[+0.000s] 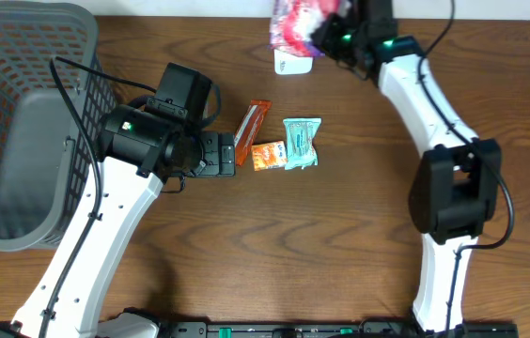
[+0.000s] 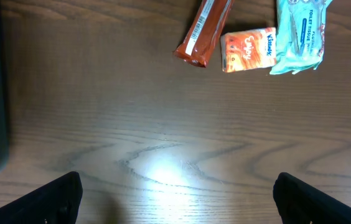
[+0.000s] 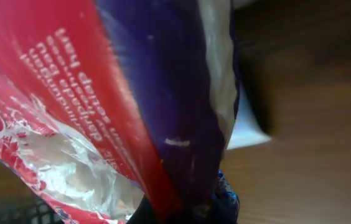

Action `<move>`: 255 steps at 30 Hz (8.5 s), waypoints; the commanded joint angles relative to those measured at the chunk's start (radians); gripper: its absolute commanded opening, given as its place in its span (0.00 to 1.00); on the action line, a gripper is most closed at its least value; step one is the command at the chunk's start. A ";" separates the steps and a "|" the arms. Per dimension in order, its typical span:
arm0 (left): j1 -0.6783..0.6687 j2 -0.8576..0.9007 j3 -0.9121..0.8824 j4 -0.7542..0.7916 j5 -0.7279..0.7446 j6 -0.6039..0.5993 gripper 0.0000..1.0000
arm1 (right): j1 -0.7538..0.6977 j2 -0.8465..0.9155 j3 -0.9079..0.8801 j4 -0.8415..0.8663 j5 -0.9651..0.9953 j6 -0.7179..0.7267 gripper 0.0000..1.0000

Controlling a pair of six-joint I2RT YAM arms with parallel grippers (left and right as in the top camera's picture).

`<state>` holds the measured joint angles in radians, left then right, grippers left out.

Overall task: Scan the item barcode
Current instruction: 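Carry the pad pack right and set it at the table's right edge, then move the open right gripper back toward the remaining items, then grasp the green toilet tissue pack with the right gripper, then lift the green tissue pack with the right gripper to the scanner, then carry the tissue pack right and place it beside the pad pack, then move the right gripper back to the orange Kleenex pack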

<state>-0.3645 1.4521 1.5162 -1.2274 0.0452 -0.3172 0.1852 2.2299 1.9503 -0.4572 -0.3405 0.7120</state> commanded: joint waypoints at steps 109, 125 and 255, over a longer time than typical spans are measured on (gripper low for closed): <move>0.000 0.001 0.006 -0.003 -0.016 -0.001 0.98 | 0.063 -0.075 -0.230 -0.475 -0.114 -0.425 0.67; 0.000 0.001 0.006 -0.003 -0.016 -0.001 0.98 | 0.065 -0.072 -0.473 -0.241 -0.188 -0.428 0.27; 0.000 0.001 0.006 -0.003 -0.016 -0.001 0.98 | 0.171 -0.150 -0.032 -0.550 0.183 -0.619 0.92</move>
<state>-0.3645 1.4521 1.5162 -1.2270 0.0448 -0.3172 0.2897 2.0750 1.9228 -1.0206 -0.3855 0.1097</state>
